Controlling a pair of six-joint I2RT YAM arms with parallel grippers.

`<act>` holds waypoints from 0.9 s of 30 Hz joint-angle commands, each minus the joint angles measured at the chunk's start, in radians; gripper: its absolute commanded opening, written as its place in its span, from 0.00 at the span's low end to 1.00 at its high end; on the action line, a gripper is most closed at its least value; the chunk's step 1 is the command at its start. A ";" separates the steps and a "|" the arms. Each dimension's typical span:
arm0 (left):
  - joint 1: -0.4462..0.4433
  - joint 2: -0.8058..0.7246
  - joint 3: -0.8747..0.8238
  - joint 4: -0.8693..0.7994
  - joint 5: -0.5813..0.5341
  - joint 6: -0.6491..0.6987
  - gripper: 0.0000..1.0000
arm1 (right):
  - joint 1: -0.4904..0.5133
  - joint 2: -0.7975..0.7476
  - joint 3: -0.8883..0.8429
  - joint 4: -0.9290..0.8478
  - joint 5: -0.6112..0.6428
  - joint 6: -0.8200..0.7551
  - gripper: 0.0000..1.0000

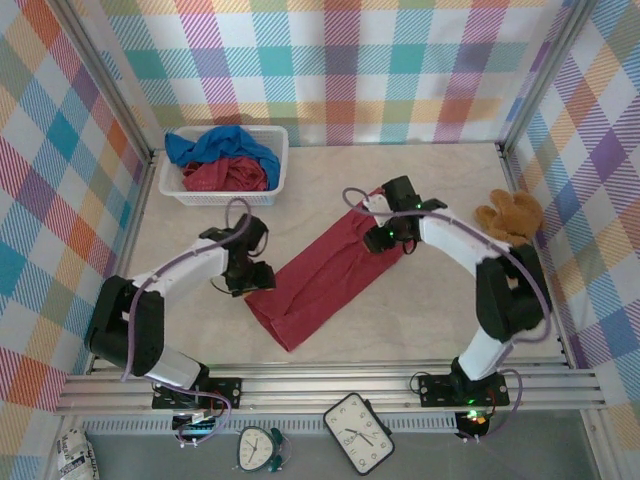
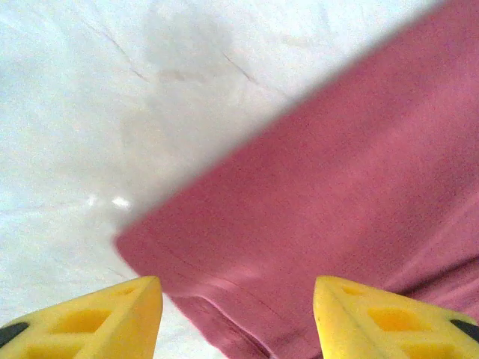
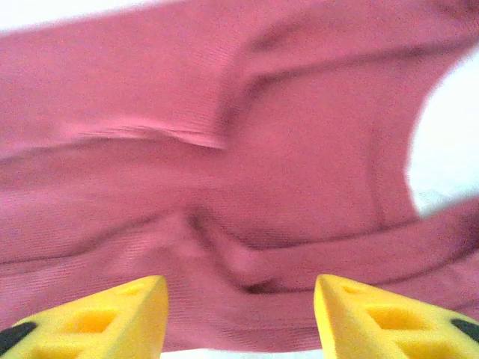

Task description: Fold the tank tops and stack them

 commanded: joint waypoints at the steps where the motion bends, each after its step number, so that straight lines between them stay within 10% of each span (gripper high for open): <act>1: 0.084 -0.011 0.027 -0.084 0.023 0.113 0.56 | 0.141 -0.098 -0.089 0.087 -0.137 0.072 0.59; 14: 0.151 0.114 -0.019 -0.033 0.220 0.212 0.53 | 0.700 0.049 -0.109 0.318 -0.094 0.389 0.68; 27: 0.134 0.131 -0.064 -0.039 0.218 0.235 0.49 | 0.808 0.288 0.018 0.236 0.089 0.306 0.67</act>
